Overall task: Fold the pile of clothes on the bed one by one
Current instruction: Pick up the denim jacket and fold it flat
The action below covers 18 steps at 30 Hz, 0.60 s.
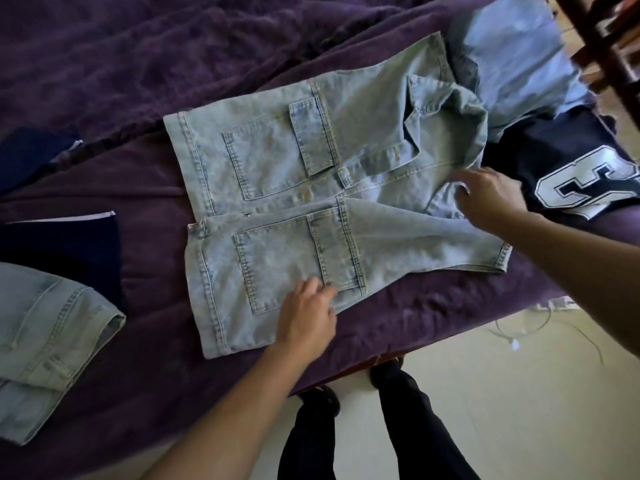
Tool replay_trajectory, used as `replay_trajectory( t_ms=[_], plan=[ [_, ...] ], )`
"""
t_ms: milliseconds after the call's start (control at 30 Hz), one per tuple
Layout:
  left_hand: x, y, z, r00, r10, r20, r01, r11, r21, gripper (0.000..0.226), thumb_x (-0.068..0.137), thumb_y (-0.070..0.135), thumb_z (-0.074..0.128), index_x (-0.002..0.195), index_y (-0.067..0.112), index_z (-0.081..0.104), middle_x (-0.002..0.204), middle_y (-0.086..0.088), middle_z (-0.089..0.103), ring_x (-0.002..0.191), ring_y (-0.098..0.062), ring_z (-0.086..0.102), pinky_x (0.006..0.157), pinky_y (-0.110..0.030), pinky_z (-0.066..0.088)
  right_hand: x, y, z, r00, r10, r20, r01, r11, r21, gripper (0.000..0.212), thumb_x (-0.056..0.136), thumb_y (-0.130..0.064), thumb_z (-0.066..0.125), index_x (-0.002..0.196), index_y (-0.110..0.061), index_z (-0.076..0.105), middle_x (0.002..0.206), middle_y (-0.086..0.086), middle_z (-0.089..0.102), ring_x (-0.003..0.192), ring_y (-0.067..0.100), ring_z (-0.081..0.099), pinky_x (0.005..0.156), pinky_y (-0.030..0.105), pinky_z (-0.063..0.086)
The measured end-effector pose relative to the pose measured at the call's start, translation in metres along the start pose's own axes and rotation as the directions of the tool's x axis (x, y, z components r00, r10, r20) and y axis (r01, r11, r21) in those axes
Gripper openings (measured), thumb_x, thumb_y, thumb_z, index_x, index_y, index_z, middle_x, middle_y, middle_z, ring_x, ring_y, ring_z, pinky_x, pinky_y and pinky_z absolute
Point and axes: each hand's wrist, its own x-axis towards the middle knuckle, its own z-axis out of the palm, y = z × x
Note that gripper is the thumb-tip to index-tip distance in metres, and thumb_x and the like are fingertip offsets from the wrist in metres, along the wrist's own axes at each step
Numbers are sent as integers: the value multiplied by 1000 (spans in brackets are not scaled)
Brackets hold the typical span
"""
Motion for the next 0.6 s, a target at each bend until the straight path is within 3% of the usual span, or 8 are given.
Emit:
replay_trajectory(
  t_ms=[100, 167, 200, 300, 367, 433, 500, 600],
  plan=[
    [22, 22, 25, 999, 13, 49, -16, 999, 47, 39, 91, 25, 52, 130, 23, 50, 131, -3, 42, 120, -23, 41, 96, -36, 40, 40, -11, 22, 952, -164, 260, 194, 976, -95, 52, 85, -13, 58, 134, -26, 52, 144, 1, 47, 130, 25, 44, 94, 42, 44],
    [31, 25, 40, 989, -64, 135, 55, 996, 70, 48, 92, 28, 53, 138, 25, 41, 143, -6, 32, 129, -26, 35, 100, -40, 39, 49, -4, 34, 870, -143, 471, 275, 934, -226, 59, 85, -27, 65, 140, -31, 44, 146, 0, 42, 130, 26, 45, 96, 41, 43],
    [33, 25, 45, 977, -110, 184, 98, 993, 72, 52, 92, 29, 54, 141, 27, 36, 149, -6, 25, 134, -28, 31, 102, -42, 39, 48, 4, 37, 848, -112, 518, 302, 905, -299, 53, 85, -37, 65, 135, -32, 48, 141, 2, 47, 124, 28, 51, 93, 40, 44],
    [31, 25, 54, 932, -195, 307, 182, 981, 69, 64, 92, 29, 54, 147, 33, 21, 159, -4, 5, 144, -31, 14, 107, -49, 37, 50, 38, 25, 909, -123, 399, 264, 910, -321, 27, 87, -42, 60, 111, -33, 66, 112, 8, 67, 101, 32, 64, 78, 36, 47],
    [30, 28, 57, 909, -234, 345, 224, 972, 69, 68, 93, 29, 53, 149, 35, 15, 160, -2, -4, 146, -30, 6, 110, -50, 33, 65, 61, -3, 986, -23, 164, 51, 984, -169, 26, 86, -40, 56, 105, -27, 68, 104, 17, 67, 93, 39, 64, 71, 38, 45],
    [32, 33, 56, 899, -268, 347, 266, 962, 55, 67, 93, 31, 52, 149, 35, 15, 160, 0, -5, 146, -29, 6, 109, -50, 33, 95, 80, -36, 983, 181, -16, -181, 983, -15, 33, 83, -41, 50, 97, -16, 66, 98, 24, 65, 88, 43, 62, 67, 39, 42],
    [36, 39, 56, 887, -307, 345, 311, 949, 46, 64, 93, 32, 53, 147, 33, 18, 160, -1, -2, 145, -29, 9, 108, -50, 35, 118, 93, -55, 967, 254, -6, -254, 967, 22, 29, 84, -40, 50, 89, -15, 63, 96, 24, 65, 88, 43, 62, 67, 38, 42],
    [46, 50, 51, 878, -365, 308, 368, 928, 51, 53, 93, 33, 53, 142, 26, 32, 155, -6, 18, 138, -29, 26, 103, -45, 40, 128, 89, -57, 978, 203, 42, -202, 979, -34, 26, 86, -24, 55, 110, -21, 64, 112, 21, 64, 104, 40, 59, 80, 44, 46]
  ],
)
